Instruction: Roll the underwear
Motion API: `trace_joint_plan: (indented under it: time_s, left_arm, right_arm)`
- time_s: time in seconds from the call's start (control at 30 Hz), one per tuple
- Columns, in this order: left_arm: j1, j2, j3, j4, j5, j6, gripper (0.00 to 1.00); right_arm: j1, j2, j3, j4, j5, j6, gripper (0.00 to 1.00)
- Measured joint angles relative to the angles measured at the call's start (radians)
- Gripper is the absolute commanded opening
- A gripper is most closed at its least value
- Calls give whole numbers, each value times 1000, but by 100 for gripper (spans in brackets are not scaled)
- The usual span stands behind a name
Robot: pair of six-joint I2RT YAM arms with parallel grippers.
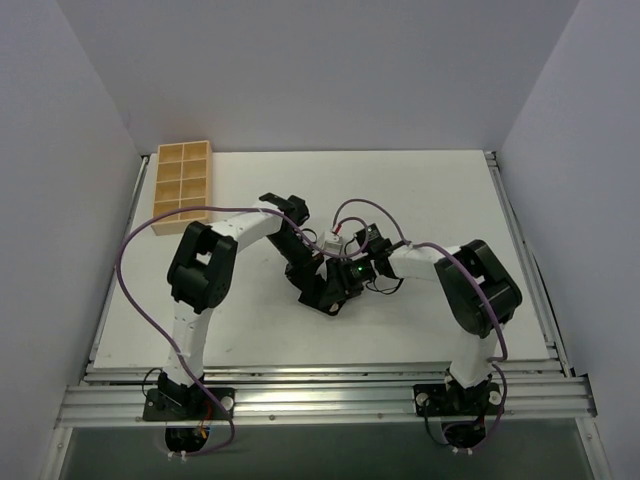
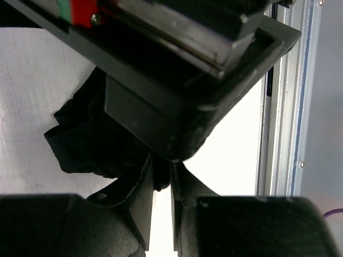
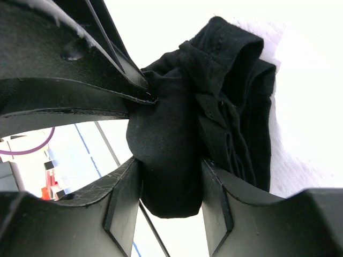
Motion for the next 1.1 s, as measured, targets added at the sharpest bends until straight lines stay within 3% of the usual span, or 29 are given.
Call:
trace_joint_plan:
  time_s: [0.43,0.73,1.1]
  left_arm:
    - [-6,2,2,2,8,0,23]
    - [-16,3,2,3,9,-15,22]
    - [-12,3,2,7,9,-42,22]
  right_arm:
    - [-2,-30,-6,-43,59,-1,47]
    - [-45,-69,-131,140,-7,135,47]
    - [-63,-66,-129,135,-19,149,45]
